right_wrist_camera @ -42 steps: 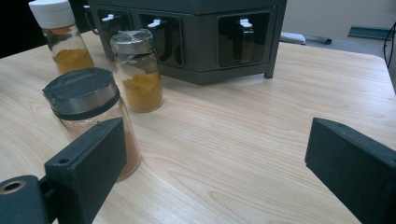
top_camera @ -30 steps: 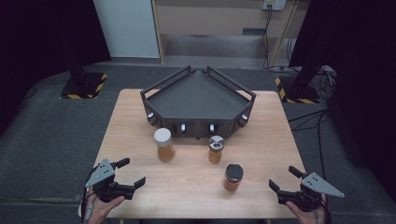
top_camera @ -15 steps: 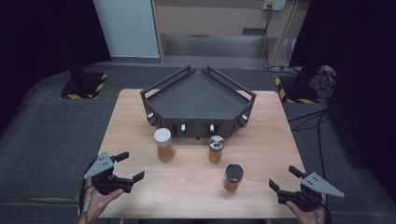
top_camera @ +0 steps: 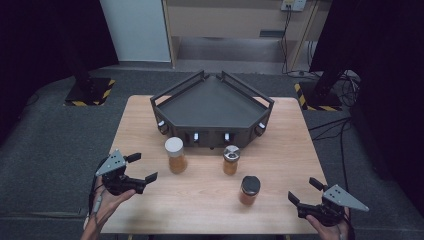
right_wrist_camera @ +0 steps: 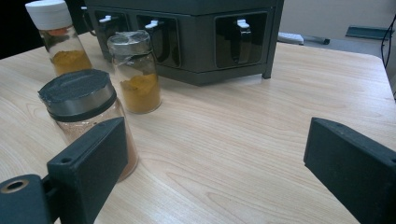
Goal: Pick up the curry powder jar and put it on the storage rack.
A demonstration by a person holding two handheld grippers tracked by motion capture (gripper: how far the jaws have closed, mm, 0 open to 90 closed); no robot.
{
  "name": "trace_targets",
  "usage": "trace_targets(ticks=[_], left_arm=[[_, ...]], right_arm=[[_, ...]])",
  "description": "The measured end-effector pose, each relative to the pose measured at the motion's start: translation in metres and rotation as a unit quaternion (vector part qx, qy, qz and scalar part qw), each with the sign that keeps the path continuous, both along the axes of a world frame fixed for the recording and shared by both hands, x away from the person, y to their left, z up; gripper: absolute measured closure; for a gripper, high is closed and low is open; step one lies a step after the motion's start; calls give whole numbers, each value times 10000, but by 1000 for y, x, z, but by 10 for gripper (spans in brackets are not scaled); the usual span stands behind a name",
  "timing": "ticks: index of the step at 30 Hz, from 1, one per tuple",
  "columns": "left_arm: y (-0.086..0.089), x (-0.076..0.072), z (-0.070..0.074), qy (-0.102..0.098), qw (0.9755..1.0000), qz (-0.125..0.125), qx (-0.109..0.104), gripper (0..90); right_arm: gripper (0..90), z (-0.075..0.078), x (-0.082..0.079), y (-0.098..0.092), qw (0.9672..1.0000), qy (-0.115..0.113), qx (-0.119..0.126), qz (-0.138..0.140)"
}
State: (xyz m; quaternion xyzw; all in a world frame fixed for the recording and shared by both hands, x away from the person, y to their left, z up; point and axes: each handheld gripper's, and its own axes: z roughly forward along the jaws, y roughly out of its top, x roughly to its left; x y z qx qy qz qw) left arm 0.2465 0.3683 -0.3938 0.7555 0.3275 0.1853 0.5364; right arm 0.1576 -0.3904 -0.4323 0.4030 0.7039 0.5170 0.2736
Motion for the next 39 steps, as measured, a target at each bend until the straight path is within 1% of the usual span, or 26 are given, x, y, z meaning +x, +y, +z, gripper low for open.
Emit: trace_targets(ticks=[3, 5, 8, 11, 14, 19, 22, 24, 27, 28, 29, 32, 34, 36, 39], left_arm=[[-2, 6, 1, 10, 10000, -15, -18, 28], [-4, 10, 3, -1, 10000, -15, 34, 31], [-6, 16, 3, 3, 10000, -46, -54, 33], [-11, 23, 5, 4, 10000, -62, -58, 34], [-16, 31, 8, 19, 9999, -101, 9, 34], [-25, 44, 9, 33, 9999, -105, 42, 37], [-29, 51, 8, 43, 9999, -102, 49, 43], [-32, 57, 6, 85, 9999, -116, 43, 45], [-36, 63, 5, 107, 9998, -119, 110, 50], [-37, 65, 4, 122, 9998, -112, 89, 51], [-37, 67, 3, 120, 9998, -110, 66, 52], [-41, 70, 1, 126, 9999, -74, 87, 57], [-43, 72, -1, 98, 9999, -91, 69, 62], [-46, 73, -3, 69, 9999, -101, 101, 68], [-49, 77, -7, 89, 9999, -111, 61, 78]], right_arm=[[65, 0, 0, 0, 10000, -1, 0, 3], [65, 0, 0, 0, 10000, -4, -2, 4], [66, 0, 0, 0, 10000, -5, 0, 4], [66, 0, 0, 0, 10000, -2, 6, 8], [67, 0, 1, -1, 10000, 8, 11, 4], [67, -1, 0, -1, 10000, 10, 37, -4], [68, -1, 1, -1, 10000, 11, 35, 2], [68, -1, 1, -1, 10000, 12, 35, -3], [69, -1, 1, -1, 10000, 8, 41, -5], [69, -1, 1, -1, 10000, 9, 44, -3], [69, -1, 1, -2, 10000, 10, 45, -4], [70, -1, 1, -2, 10000, 9, 47, 0], [71, -1, 1, -2, 10000, 6, 38, 1], [71, -1, 1, -1, 10000, 10, 33, -6], [72, -1, 1, -1, 10000, 6, 33, -11]])
